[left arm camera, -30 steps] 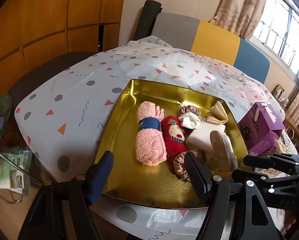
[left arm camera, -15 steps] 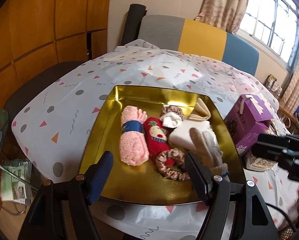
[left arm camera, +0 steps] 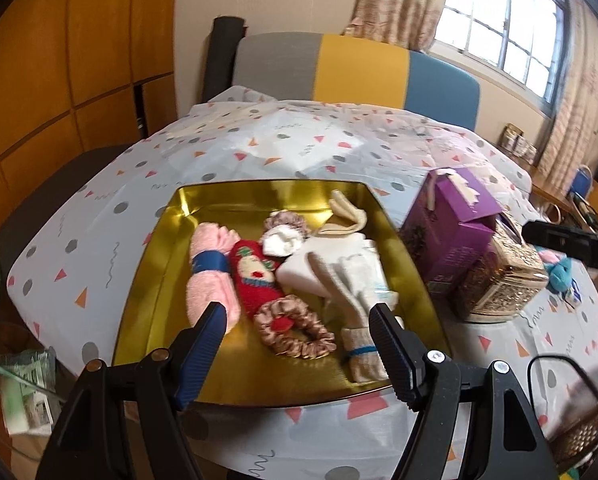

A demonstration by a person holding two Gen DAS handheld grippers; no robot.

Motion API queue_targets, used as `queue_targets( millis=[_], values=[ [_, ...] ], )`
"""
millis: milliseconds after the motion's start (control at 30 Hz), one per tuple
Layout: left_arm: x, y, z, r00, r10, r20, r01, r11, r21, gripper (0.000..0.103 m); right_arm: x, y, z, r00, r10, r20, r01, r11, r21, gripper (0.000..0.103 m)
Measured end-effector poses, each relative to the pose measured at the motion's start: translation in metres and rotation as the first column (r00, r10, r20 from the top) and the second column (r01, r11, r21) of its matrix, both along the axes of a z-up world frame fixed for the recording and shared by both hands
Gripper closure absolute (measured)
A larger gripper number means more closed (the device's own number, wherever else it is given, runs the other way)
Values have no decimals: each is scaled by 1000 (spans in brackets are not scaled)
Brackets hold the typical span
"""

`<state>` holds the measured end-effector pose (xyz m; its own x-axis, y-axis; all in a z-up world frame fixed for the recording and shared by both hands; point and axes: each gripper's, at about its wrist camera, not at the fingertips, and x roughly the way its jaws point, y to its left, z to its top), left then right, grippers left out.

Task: Organize soft objects
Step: 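Move both tools from the gold tin back to the blue bear and tissue pack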

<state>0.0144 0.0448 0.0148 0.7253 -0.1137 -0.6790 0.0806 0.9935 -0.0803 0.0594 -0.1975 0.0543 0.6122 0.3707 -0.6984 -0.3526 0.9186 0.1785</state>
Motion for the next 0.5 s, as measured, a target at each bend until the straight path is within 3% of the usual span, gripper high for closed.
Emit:
queue_targets(
  millis=[200, 300, 400, 500],
  values=[
    [0, -26, 12, 997, -80, 21, 80, 997, 7, 29, -1, -61, 6, 987, -159, 19, 158, 987, 18, 52],
    [1, -42, 18, 992, -126, 27, 126, 992, 6, 29, -3, -100, 9, 965, -262, 30, 261, 965, 27, 52],
    [1, -59, 24, 982, -185, 39, 184, 983, 11, 29, -8, -146, 11, 921, -389, 33, 387, 921, 46, 52],
    [2, -82, 34, 966, -252, 57, 251, 968, 12, 29, -15, -201, 11, 840, -542, 30, 539, 839, 76, 52]
  ],
)
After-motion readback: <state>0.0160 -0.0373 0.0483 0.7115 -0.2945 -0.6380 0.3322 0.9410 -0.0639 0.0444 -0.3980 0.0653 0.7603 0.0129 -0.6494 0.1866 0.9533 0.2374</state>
